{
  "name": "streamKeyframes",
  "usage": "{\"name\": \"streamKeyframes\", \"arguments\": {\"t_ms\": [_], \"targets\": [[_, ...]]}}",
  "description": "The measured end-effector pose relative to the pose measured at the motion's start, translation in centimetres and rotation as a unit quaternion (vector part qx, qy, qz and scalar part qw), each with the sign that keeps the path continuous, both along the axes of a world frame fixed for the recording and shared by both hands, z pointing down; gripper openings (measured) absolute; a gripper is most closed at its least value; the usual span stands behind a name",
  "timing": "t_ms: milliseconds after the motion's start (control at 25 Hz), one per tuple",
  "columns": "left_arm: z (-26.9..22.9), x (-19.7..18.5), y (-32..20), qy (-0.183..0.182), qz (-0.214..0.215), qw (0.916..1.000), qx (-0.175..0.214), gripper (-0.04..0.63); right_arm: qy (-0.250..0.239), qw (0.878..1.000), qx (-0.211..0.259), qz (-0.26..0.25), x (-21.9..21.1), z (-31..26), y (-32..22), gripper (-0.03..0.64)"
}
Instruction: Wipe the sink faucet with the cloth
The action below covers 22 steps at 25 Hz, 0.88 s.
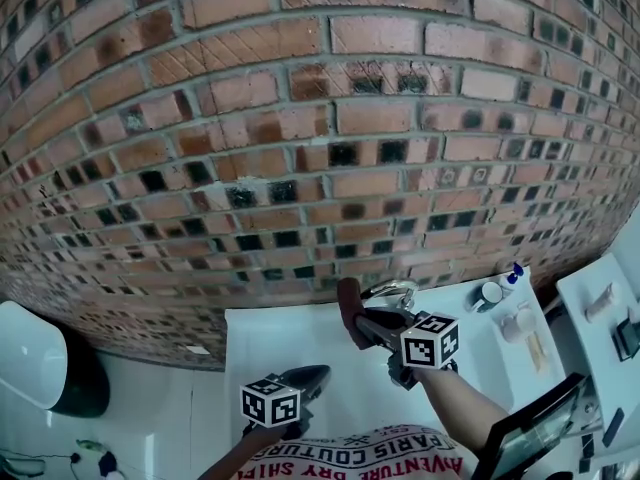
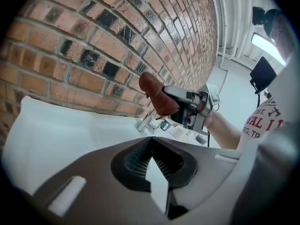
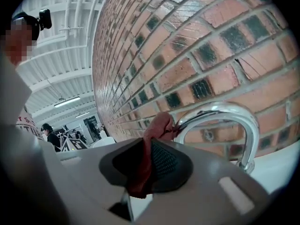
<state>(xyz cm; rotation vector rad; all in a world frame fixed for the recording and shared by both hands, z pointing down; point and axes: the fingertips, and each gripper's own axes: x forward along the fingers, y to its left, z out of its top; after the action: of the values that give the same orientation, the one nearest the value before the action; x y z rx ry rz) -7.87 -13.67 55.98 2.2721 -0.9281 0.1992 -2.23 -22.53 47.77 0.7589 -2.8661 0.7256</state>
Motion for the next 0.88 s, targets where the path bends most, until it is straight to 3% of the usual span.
{"name": "streamKeyframes", "arguments": {"t_ms": [520, 880], "targets": [[0.3, -0.2, -0.2, 0.0, -0.003, 1.0, -0.004, 0.0, -0.011, 0.998, -0.046, 0.039, 1.2, 2.9, -1.9, 0.052], [0.3, -0.2, -0.2, 0.0, -0.003, 1.0, -0.002, 0.0, -0.022, 0.998, -0.04, 0.048, 1.7, 1.8, -2.1, 0.052]]}}
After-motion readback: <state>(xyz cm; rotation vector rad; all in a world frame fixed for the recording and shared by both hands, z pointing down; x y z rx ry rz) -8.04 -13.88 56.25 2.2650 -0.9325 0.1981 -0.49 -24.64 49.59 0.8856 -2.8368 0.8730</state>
